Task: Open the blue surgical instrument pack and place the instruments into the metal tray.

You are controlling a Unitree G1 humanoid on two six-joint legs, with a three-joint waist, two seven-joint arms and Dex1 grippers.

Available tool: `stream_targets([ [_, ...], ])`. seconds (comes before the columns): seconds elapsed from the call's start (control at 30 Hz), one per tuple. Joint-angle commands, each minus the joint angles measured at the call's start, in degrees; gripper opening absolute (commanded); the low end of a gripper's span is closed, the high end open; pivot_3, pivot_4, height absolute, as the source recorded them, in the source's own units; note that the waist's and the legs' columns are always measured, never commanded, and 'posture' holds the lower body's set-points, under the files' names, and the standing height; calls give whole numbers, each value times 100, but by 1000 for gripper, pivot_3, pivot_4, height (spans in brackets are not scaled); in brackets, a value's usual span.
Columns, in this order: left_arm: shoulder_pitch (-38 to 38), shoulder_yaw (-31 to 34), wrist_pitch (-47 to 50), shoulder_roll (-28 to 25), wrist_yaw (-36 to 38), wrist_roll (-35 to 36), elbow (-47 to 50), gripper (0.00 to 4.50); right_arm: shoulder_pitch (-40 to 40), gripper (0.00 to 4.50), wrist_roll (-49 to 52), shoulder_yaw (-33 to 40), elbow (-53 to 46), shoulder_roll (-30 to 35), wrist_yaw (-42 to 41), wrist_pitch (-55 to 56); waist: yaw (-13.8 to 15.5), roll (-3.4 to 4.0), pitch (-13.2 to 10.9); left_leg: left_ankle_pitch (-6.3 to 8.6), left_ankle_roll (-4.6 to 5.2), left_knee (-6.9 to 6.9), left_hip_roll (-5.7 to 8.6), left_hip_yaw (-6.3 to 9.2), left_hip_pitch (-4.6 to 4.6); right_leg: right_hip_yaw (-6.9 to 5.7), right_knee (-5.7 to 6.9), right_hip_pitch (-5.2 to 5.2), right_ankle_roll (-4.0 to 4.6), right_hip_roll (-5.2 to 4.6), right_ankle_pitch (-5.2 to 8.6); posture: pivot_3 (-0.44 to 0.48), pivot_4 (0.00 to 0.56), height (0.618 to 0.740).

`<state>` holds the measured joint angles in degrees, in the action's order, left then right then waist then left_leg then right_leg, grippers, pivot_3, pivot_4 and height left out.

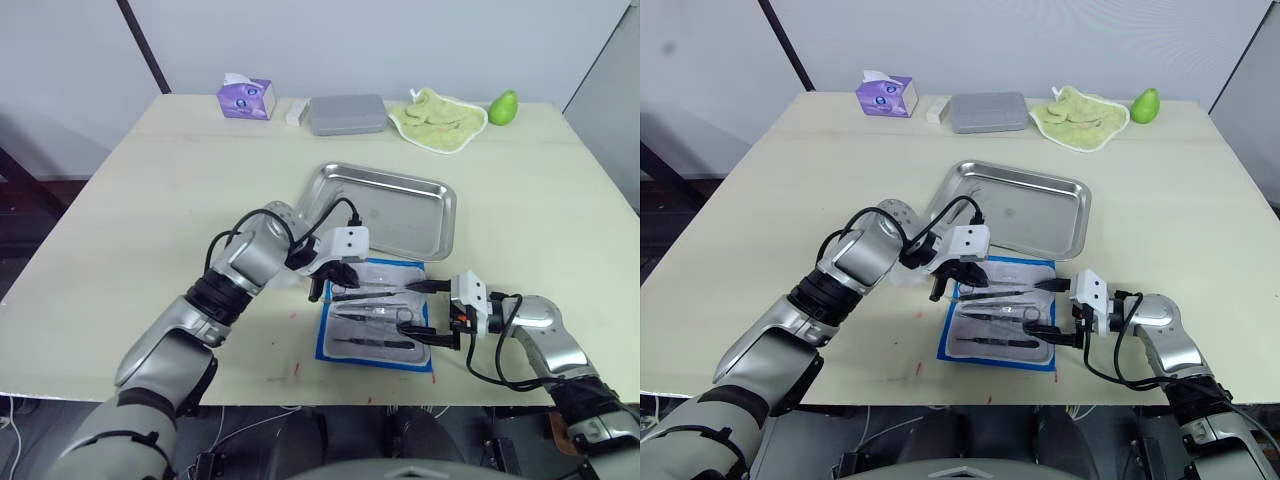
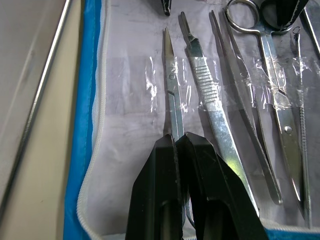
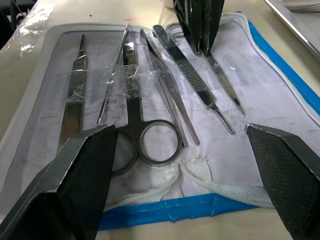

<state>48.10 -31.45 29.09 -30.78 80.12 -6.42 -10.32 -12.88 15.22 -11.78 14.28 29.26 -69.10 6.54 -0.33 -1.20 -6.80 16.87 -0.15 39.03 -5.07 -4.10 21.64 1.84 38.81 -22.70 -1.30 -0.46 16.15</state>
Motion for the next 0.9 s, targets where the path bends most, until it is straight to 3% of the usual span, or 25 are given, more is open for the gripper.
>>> stream_targets([
  [0.03,165,13,64,-68,122,22,107,50,208,4500,-518,-375,393,68,44,-263,-15,1,-1,0,0,0,0,0,0,1,0,0,0,0,0,0,150,740],
  [0.27,223,5,185,-150,267,52,212,50,207,4500,-520,-412,372,78,46,-286,-23,1,-1,0,0,0,0,1,0,1,0,0,1,2,0,0,150,740],
  [0.57,14,230,268,-855,431,205,483,50,168,4500,-491,-414,435,81,47,-286,-42,2,-6,0,0,-3,-2,0,-2,7,1,-2,2,4,1,0,150,740],
  [0.77,-214,493,359,-1425,508,428,732,50,157,4500,-443,-400,437,58,44,-297,-35,-1,-9,0,0,-4,-3,0,-3,11,3,-7,2,6,1,0,150,740],
  [0.9,-398,1119,581,-1647,348,867,887,50,129,4500,-407,-362,461,67,19,-300,-41,-1,-12,0,0,-4,-4,-3,-2,22,4,-9,2,12,1,0,150,740],
])
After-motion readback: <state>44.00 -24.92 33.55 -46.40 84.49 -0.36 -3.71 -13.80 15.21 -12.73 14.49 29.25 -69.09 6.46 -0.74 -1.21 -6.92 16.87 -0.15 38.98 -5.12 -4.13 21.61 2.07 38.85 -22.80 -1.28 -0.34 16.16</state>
